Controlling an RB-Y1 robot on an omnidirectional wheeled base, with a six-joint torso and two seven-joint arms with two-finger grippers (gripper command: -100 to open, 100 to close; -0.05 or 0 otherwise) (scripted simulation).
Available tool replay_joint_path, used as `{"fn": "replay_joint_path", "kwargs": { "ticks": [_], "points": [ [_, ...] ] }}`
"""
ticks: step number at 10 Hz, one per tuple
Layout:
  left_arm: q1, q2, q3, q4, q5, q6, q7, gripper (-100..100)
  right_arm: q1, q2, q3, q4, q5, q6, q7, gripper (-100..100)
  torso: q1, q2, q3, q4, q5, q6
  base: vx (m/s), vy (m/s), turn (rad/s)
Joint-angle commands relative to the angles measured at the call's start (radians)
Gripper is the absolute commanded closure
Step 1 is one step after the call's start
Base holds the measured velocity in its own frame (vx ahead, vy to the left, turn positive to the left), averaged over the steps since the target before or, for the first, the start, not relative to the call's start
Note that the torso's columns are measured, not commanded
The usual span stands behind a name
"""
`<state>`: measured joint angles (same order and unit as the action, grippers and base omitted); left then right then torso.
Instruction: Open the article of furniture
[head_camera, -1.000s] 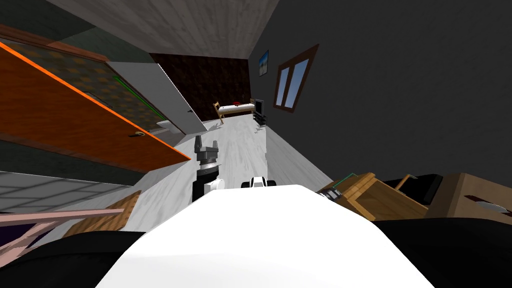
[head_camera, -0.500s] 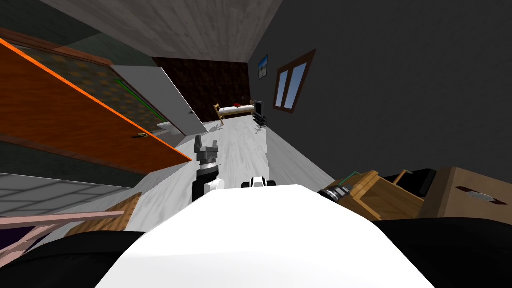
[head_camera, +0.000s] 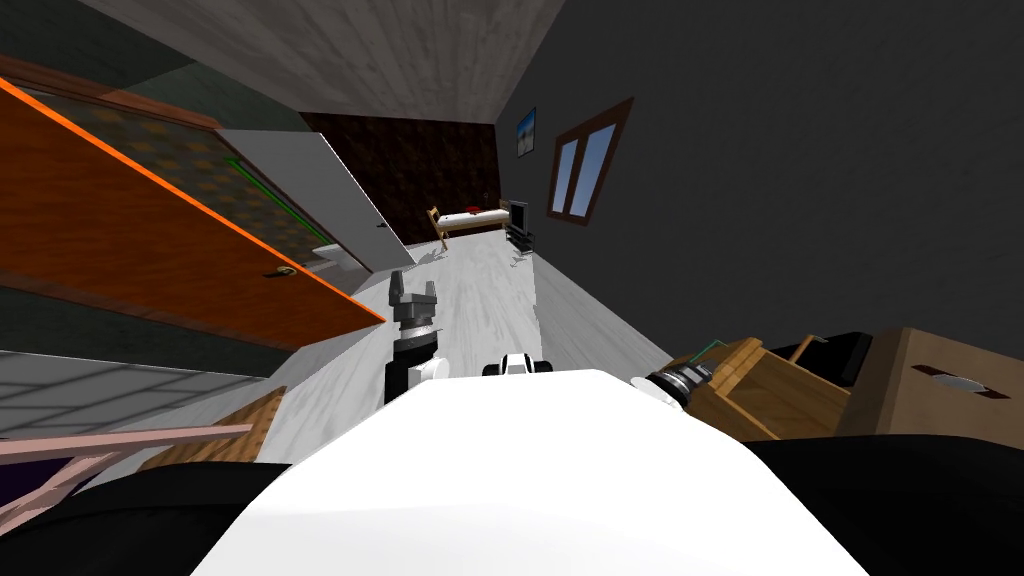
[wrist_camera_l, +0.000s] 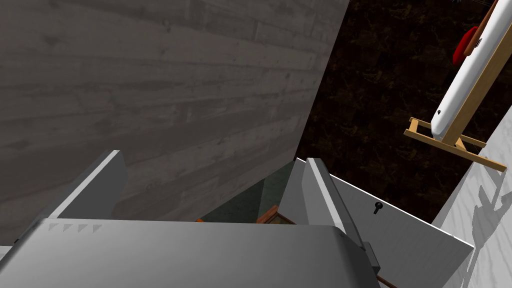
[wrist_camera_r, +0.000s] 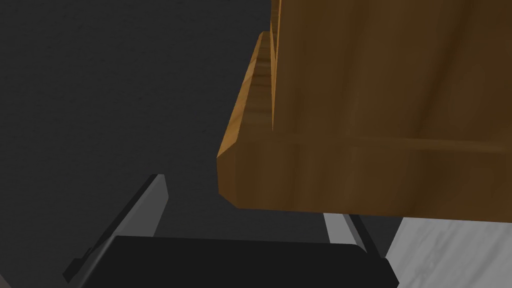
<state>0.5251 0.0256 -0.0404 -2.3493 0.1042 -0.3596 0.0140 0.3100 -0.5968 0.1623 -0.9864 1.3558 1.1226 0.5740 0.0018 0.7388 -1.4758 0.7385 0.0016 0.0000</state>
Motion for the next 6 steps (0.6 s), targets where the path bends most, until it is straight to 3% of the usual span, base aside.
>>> {"fn": "replay_joint_path", "kwargs": {
  "ticks": [1, 6],
  "points": [
    [0.0, 0.0, 0.0, 0.0, 0.0, 0.0, 0.0, 0, 0.0, -0.003, -0.001, -0.001, -0.002, -0.005, 0.001, 0, -0.004, -0.001, 0.0, 0.0, -0.002, 0.0, -0.003, 0.012, 0.0],
    [0.0, 0.0, 0.0, 0.0, 0.0, 0.0, 0.0, 0, 0.0, -0.002, -0.001, -0.001, -0.001, -0.005, 0.001, 0, -0.002, -0.001, 0.0, 0.0, -0.001, 0.0, 0.0, 0.001, 0.0]
  ]
}}
